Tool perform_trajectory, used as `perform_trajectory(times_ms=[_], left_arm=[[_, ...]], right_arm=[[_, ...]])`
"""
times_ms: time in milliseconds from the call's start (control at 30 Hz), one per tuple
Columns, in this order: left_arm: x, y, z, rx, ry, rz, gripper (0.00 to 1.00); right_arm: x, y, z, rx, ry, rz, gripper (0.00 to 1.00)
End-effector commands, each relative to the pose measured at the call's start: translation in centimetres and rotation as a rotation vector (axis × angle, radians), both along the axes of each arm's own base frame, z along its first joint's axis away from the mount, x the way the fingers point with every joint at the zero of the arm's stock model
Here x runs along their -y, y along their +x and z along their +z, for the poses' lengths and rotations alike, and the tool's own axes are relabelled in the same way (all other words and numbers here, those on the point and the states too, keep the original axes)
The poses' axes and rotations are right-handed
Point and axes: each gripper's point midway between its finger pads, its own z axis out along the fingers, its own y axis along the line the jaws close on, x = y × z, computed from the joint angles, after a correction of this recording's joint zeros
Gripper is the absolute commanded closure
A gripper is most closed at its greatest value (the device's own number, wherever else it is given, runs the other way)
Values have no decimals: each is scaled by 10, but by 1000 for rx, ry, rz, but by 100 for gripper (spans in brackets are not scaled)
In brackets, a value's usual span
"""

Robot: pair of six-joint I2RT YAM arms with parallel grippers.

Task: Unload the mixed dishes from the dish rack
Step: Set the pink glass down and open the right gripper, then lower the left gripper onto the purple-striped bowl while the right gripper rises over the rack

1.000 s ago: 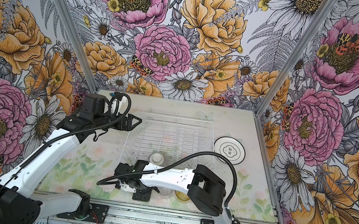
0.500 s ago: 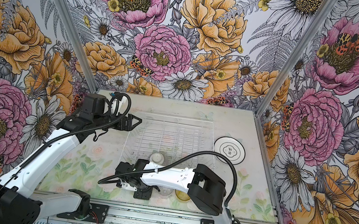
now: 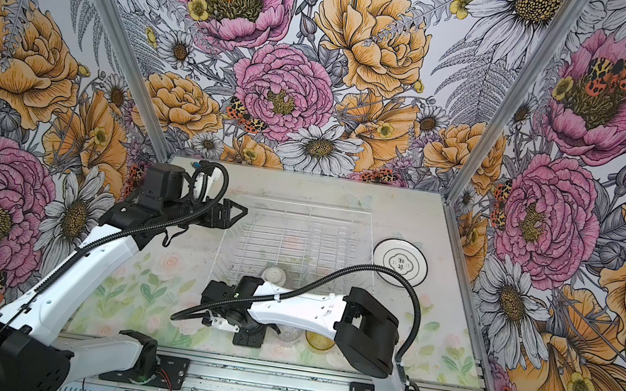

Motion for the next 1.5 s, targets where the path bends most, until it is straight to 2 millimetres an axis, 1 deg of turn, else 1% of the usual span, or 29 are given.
perform_trajectory(times_ms=[0, 133, 233, 433, 567, 633, 733, 833, 900, 1000, 1167, 1267, 1367, 1467], left_arm=[[-1, 0, 3, 18, 0, -13, 1], [-2, 0, 1, 14, 4, -9, 1], [-2, -1, -2, 8, 9, -8, 1], [-6, -2, -12, -13, 33, 7, 2], [-6, -4, -23, -38, 66, 7, 6], [-2, -7, -32, -54, 108, -5, 8], [8, -15, -49, -88, 207, -30, 8], [22, -24, -67, -119, 347, -63, 7], [34, -31, -80, -146, 429, -103, 8], [53, -40, -95, -173, 517, -161, 10], [88, -53, -111, -199, 548, -255, 16], [99, -57, -118, -210, 565, -279, 15], [107, -63, -124, -215, 579, -308, 14], [114, -69, -132, -227, 594, -341, 14]], right_arm=[[-12, 8, 37, 33, 117, 1, 68], [-12, 10, 55, 45, 167, -7, 68], [-9, 15, 74, 46, 224, -31, 68], [4, 35, 127, 22, 432, -136, 68], [17, 44, 151, 32, 523, -191, 66], [26, 55, 160, 60, 555, -248, 66], [48, 80, 173, 101, 616, -374, 64], [76, 112, 187, 136, 713, -545, 60], [98, 133, 193, 153, 769, -671, 57], [117, 147, 195, 155, 808, -773, 57], [130, 158, 194, 174, 823, -839, 57], [141, 166, 195, 194, 848, -881, 57], [150, 169, 197, 198, 879, -912, 57], [156, 171, 198, 200, 902, -936, 56]])
